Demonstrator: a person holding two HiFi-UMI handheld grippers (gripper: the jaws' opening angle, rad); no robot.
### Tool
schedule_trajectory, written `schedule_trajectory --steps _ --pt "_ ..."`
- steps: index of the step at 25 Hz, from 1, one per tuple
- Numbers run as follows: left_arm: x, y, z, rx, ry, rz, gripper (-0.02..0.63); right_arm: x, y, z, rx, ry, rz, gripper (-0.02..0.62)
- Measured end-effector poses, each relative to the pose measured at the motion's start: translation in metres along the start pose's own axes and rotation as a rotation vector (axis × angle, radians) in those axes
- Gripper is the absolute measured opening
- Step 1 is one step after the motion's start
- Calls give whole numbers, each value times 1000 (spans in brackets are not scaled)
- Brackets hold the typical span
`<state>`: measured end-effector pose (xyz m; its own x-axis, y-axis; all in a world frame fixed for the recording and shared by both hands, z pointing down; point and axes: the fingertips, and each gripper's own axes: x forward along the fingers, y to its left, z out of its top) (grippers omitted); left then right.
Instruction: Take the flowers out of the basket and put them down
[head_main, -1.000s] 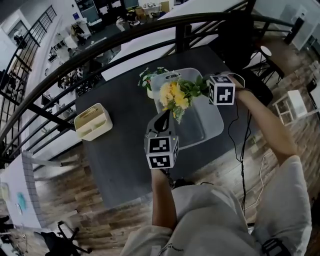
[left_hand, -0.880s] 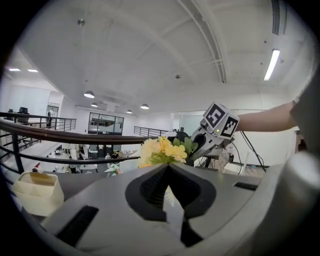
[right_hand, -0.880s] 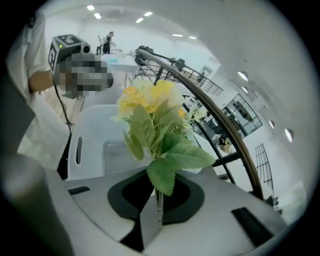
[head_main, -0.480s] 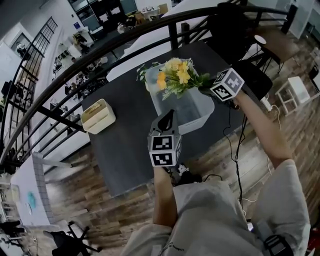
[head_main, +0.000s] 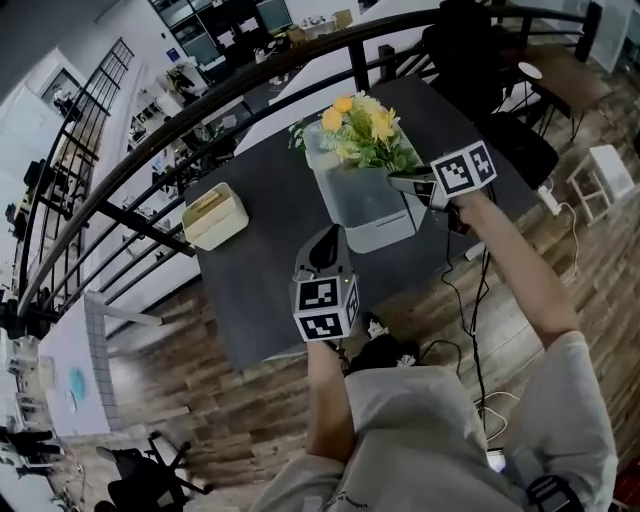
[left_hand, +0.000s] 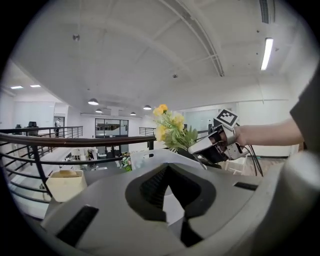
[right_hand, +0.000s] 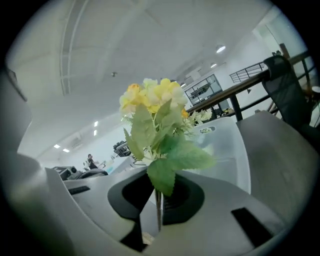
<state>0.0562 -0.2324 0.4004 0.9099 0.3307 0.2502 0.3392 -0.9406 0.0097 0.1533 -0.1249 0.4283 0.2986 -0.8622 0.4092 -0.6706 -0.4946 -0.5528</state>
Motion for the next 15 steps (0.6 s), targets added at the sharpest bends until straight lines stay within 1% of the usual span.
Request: schedule_trajectory --steps 3,5,7,12,15 --pt "-13 13 -5 14 -3 16 21 13 18 -13 57 -61 32 58" --pt "-18 20 -2 7 -14 36 21 17 30 -17 113 -108 65 58" --pt "-17 19 5 3 -29 42 21 16 37 -17 139 -137 85 58" --pt "-5 2 5 34 -24 -27 21 13 47 -15 151 -168 103 58" --pt "0 4 7 45 -28 -58 21 22 55 -14 146 -171 106 58"
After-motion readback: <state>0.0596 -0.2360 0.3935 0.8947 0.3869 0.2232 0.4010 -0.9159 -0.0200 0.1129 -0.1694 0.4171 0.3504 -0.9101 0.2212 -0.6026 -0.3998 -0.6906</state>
